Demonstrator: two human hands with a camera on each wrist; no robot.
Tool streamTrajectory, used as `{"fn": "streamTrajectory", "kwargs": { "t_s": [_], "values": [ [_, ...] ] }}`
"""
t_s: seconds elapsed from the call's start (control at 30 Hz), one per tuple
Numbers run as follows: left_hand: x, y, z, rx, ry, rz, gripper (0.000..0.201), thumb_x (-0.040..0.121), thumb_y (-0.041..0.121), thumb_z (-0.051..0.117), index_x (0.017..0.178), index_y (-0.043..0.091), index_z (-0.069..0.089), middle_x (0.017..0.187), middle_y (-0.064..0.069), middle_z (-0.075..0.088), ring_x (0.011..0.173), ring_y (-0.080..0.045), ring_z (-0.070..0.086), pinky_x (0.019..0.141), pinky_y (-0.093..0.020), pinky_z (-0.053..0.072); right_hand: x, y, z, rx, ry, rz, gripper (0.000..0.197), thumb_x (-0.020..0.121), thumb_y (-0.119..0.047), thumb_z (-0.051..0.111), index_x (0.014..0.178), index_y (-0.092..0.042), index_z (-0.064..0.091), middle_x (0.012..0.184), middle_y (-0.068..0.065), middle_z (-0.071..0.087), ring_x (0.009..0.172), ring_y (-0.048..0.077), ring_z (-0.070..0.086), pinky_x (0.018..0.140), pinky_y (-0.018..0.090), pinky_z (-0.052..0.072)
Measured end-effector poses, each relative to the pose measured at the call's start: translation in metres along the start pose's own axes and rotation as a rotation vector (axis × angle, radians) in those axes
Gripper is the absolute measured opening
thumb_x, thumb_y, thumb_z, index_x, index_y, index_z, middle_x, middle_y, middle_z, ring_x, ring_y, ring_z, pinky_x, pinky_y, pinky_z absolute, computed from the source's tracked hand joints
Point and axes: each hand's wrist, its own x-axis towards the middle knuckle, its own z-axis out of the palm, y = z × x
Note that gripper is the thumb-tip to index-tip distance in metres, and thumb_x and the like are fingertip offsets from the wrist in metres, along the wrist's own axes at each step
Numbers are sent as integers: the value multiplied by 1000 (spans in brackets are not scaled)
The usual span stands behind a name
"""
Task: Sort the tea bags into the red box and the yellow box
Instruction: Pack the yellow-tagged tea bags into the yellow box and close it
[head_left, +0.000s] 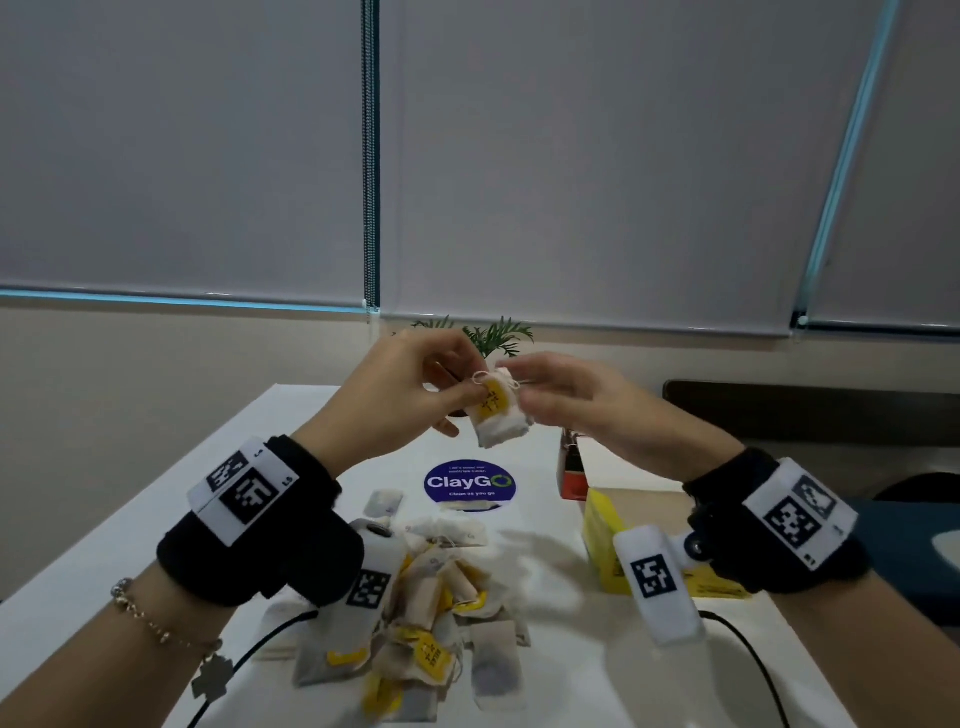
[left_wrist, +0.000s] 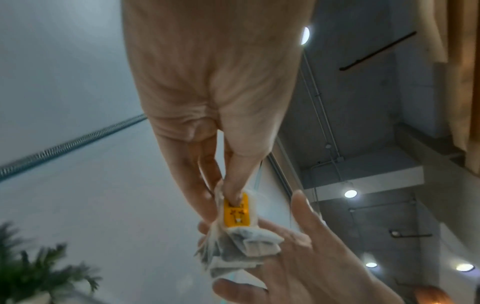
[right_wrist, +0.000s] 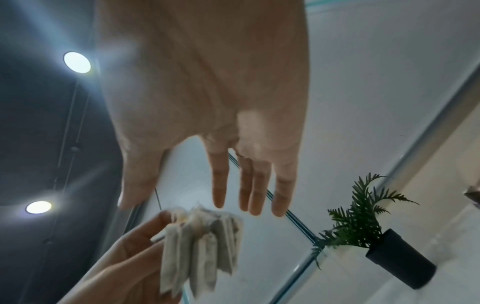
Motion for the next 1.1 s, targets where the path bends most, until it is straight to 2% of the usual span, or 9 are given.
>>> {"fn": "streamTrajectory", "kwargs": {
  "t_s": [0.13, 0.3, 0.4, 0.5, 0.67, 0.77, 0.87, 1.0, 1.1],
  "values": [
    [11, 16, 36, -63, -65, -56, 12, 85, 7, 71, 94, 10, 64, 77, -6, 63, 68, -18, 69, 53, -35, 59, -20, 12, -20, -76, 64, 12, 24, 85, -10, 71, 107, -3, 66, 100, 13, 74, 97, 23, 71, 92, 35, 54],
    [43, 34, 81, 30, -242, -113, 14, 88, 10, 68, 101, 5, 68, 83, -8, 67, 71, -20, 70, 58, -33, 61, -52, 28, -62, -113, 61, 201, 39, 88, -34, 63, 106, 0, 68, 98, 10, 74, 87, 17, 70, 80, 27, 57],
    [59, 39, 102, 52, -301, -204, 15, 89, 8, 65, 102, 2, 66, 90, -9, 67, 72, -21, 70, 58, -27, 60, -74, 49, -83, -692, -42, 349, 36, 88, -44, 66, 109, -16, 71, 100, -3, 72, 92, 11, 67, 86, 28, 55],
    [71, 38, 120, 28, -345, -316, 12, 87, 3, 63, 100, 4, 63, 96, -12, 67, 70, -20, 70, 56, -26, 60, -92, 68, -80, -982, -167, 430, 32, 84, -31, 73, 114, -19, 71, 104, -5, 71, 90, 7, 64, 82, 21, 53],
    [71, 36, 156, -19, -447, -422, 20, 88, -3, 61, 95, 13, 53, 84, -13, 64, 52, -14, 65, 48, -23, 55, -110, 77, -61, -908, -176, 363, 33, 79, -15, 72, 111, -21, 72, 105, -4, 71, 89, 9, 63, 74, 17, 51],
    [60, 35, 181, 65, -558, -435, 19, 90, -5, 54, 87, 13, 60, 77, -6, 62, 53, -11, 63, 43, -17, 49, -117, 77, -54, -848, -103, 322, 27, 76, -15, 75, 103, -20, 74, 97, -5, 72, 85, 8, 65, 65, 12, 48],
    [51, 32, 199, 270, -647, -358, 27, 88, -1, 52, 87, 16, 74, 76, 7, 65, 69, -9, 61, 59, -19, 52, -125, 75, -50, -807, -56, 310, 24, 76, -19, 79, 100, -19, 76, 94, -3, 73, 80, 9, 65, 59, 8, 41],
    [42, 28, 209, 611, -643, -248, 15, 85, 15, 67, 94, 21, 77, 101, 1, 71, 95, -17, 64, 79, -29, 53, -131, 74, -47, -796, -43, 333, 24, 77, -25, 80, 99, -17, 76, 93, -3, 73, 76, 7, 61, 58, 9, 40],
    [35, 25, 211, 818, -599, -187, 15, 83, 32, 70, 96, 24, 75, 102, 2, 71, 99, -18, 64, 89, -34, 47, -133, 74, -45, -809, -48, 361, 27, 76, -30, 80, 98, -14, 77, 95, 0, 74, 80, 11, 64, 61, 14, 44]
  ]
}}
